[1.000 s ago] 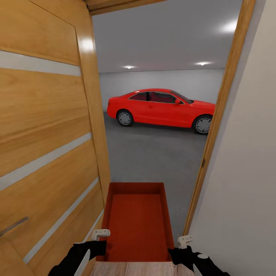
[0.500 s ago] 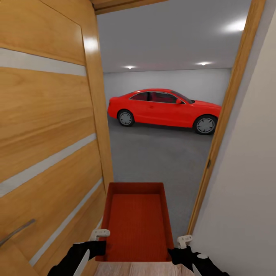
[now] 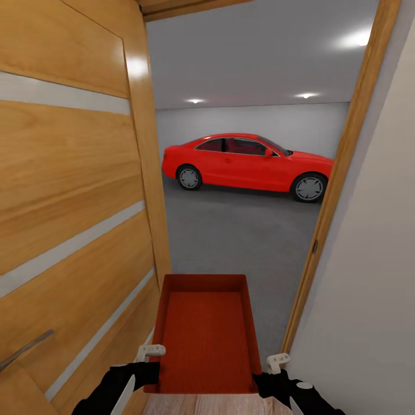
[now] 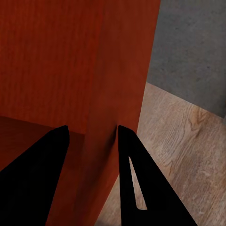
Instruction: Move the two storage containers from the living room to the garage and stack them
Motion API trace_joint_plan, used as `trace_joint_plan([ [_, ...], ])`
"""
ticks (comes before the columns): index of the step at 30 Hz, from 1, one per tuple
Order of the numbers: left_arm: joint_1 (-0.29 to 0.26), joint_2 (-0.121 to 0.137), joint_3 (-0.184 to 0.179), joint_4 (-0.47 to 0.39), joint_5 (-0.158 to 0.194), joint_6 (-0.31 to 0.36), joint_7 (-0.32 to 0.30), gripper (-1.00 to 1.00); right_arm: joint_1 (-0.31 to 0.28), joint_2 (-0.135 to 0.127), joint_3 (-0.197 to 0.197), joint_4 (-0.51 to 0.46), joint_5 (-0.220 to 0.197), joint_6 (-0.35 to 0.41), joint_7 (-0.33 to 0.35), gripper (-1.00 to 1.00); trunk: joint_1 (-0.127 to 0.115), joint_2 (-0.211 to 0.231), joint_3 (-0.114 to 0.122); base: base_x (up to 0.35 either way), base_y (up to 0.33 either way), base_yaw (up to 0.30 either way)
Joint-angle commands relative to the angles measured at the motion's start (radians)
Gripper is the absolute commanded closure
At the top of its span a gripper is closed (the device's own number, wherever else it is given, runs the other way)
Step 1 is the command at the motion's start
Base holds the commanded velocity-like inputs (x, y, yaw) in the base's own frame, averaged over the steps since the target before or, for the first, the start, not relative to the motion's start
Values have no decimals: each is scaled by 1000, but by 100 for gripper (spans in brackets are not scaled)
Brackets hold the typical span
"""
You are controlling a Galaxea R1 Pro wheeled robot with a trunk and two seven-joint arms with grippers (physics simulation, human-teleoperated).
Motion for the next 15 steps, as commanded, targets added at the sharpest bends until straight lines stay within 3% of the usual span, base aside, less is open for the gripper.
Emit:
trace_joint_plan([
  [1, 0, -35, -1, -3, 1, -31, 5, 100, 0, 22, -8, 2, 12, 6, 3, 100, 0, -1, -1, 0, 0, 0],
  [6, 0, -35, -1, -3, 1, -31, 5, 100, 0, 22, -8, 2, 11, 7, 3, 100, 0, -1, -1, 0, 0, -51],
  [15, 0, -36, -1, -3, 1, -31, 5, 100, 0, 22, -8, 2, 10, 7, 2, 100, 0, -1, -1, 0, 0, -257],
])
